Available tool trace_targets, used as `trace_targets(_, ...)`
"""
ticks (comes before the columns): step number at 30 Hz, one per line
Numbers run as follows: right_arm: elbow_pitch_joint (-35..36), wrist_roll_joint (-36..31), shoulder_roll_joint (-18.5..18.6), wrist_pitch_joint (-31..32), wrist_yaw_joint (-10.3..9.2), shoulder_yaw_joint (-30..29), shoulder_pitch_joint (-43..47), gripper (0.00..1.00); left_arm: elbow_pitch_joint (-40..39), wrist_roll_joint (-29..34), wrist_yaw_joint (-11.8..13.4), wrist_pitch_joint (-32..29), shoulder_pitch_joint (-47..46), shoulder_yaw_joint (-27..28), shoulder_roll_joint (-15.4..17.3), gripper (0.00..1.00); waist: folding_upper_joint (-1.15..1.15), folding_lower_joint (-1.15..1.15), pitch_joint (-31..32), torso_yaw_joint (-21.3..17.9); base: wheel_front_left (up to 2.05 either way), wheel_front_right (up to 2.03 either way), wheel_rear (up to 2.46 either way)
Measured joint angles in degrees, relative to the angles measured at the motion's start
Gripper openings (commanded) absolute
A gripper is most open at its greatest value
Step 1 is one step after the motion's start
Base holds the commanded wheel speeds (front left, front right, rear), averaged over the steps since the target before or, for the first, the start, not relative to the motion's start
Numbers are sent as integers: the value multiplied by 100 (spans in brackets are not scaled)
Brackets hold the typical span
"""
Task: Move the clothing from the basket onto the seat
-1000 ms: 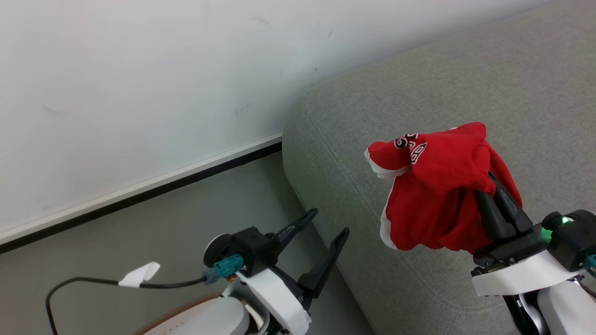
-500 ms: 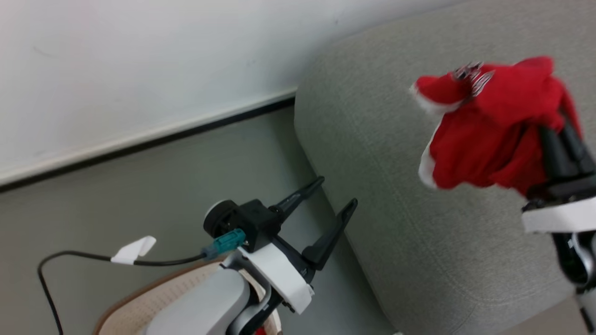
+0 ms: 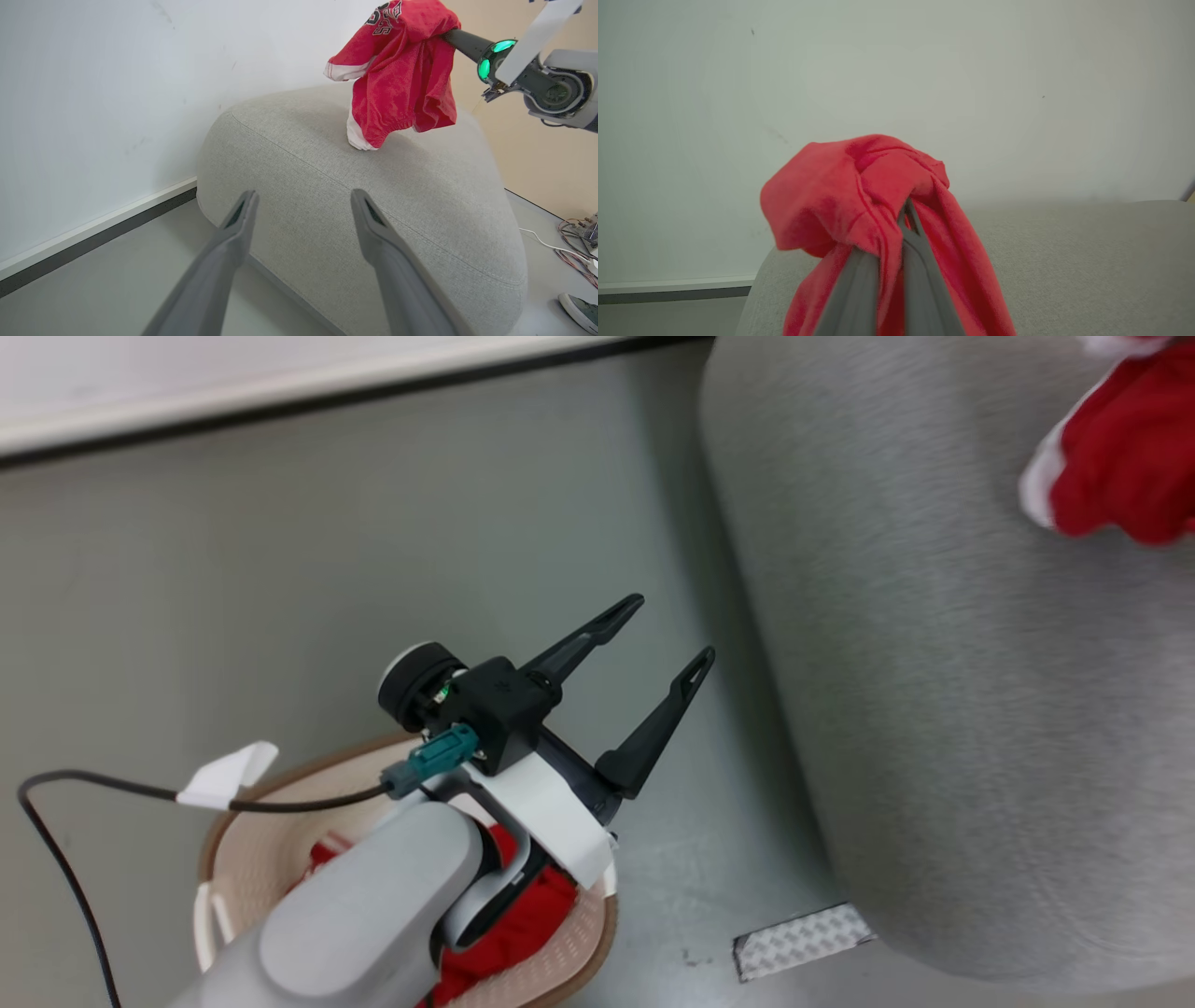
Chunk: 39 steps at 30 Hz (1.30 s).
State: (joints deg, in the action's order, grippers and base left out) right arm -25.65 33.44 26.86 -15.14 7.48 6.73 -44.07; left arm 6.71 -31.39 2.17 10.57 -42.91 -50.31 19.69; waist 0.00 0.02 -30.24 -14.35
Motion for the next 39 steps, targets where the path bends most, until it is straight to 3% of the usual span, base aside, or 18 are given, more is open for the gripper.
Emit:
trace_targets(6, -800, 82, 347, 0, 0, -15, -288, 0, 7, 27, 42, 29, -50, 19, 19, 100, 0, 0, -417, 432, 0, 0, 0)
trace_targets(14, -1764, 421, 739, 134, 1, 706, -596, 0, 48, 26, 74, 120, -43, 46, 16, 100, 0, -1, -596, 791, 0, 0, 0)
trace_targets(21, -2272, 942, 965, 879, 1, 1370, -818, 0, 112, 22, 82, 168, -43, 40, -29, 100, 0, -1, -549, 828, 0, 0, 0)
trace_targets(23, -2305, 1071, 983, 1040, 1, 1530, -872, 36, 162, 5, 81, 198, -36, 41, -38, 100, 0, -1, -495, 819, 0, 0, 0)
trace_targets(24, -2325, 1141, 998, 1093, 1, 1592, -881, 100, 183, 2, 80, 207, -24, 46, -40, 100, 0, -1, -462, 814, 0, 0, 0)
trace_targets(31, -2347, 1490, 1115, 1404, 1, 2153, -855, 100, 343, -101, 65, 305, 114, 83, -103, 100, 0, -2, -94, 761, 0, 0, 0)
trace_targets(39, -2079, 1586, 1315, 1201, 1, 2737, -604, 100, 530, -269, 75, 414, 591, 307, -101, 100, 0, -2, 668, 666, 0, 0, 0)
